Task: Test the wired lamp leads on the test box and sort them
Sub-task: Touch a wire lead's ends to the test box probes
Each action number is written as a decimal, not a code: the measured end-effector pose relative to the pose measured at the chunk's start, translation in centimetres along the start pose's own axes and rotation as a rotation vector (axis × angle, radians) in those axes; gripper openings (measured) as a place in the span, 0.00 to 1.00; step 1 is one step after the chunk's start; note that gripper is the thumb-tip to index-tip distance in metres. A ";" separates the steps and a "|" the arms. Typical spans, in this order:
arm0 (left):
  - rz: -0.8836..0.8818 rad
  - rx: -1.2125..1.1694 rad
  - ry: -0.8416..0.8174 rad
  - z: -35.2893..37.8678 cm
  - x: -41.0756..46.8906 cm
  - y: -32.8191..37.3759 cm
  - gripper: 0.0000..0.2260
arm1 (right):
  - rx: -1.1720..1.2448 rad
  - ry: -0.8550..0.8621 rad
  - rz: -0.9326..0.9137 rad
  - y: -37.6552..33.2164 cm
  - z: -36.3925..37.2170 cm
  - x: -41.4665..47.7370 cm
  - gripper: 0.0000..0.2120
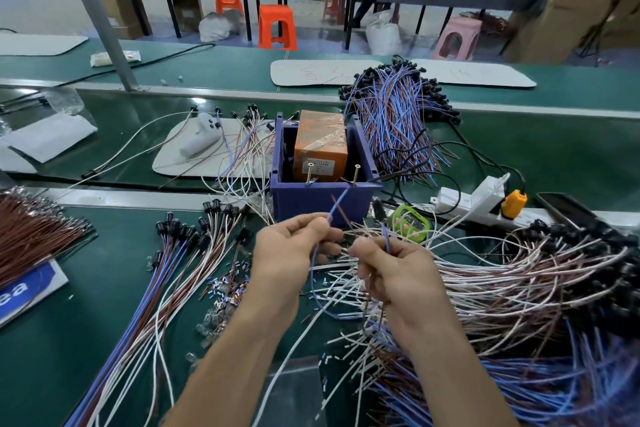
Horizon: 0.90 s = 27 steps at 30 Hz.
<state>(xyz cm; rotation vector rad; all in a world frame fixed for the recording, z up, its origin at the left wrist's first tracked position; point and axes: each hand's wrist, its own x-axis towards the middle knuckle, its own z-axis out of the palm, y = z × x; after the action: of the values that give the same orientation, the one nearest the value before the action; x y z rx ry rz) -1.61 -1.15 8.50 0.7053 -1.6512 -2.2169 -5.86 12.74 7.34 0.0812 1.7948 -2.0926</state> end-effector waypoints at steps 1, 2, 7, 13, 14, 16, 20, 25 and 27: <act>-0.019 -0.012 -0.065 0.3 -0.4 0.1 0.06 | 0.002 -0.041 0.013 -0.3 -0.1 -0.3 0.07; -0.023 -0.017 -0.122 0.6 -0.7 0.3 0.06 | 0.008 -0.072 0.025 -0.6 -0.3 -0.6 0.07; -0.003 0.028 -0.293 0.8 -1.7 1.5 0.06 | -0.040 -0.113 0.067 -2.3 -1.7 -2.4 0.12; -0.053 0.133 -0.170 2.5 -2.6 0.4 0.12 | 0.226 0.060 -0.024 -4.1 -6.6 -5.2 0.15; -0.070 0.156 -0.157 2.6 -2.7 0.0 0.13 | 0.290 0.094 -0.043 -4.3 -8.0 -5.7 0.16; -0.101 0.202 -0.155 2.8 -3.2 -0.6 0.11 | 0.290 0.174 -0.087 -4.6 -10.9 -6.7 0.17; -0.157 0.223 -0.184 3.2 -4.5 -2.4 0.08 | 0.099 0.393 -0.151 -5.0 -17.0 -8.4 0.17; -0.147 0.334 -0.234 3.9 -6.4 -4.2 0.07 | -0.352 0.628 -0.189 -4.8 -22.9 -9.8 0.18; -0.157 0.378 -0.260 4.5 -7.2 -4.8 0.05 | -0.442 0.638 -0.166 -4.8 -24.1 -10.3 0.19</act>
<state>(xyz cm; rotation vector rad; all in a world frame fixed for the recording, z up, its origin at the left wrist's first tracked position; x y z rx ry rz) 2.28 7.57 6.48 0.6771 -2.2544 -2.1979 -2.64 38.98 10.40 0.5467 2.6803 -1.8366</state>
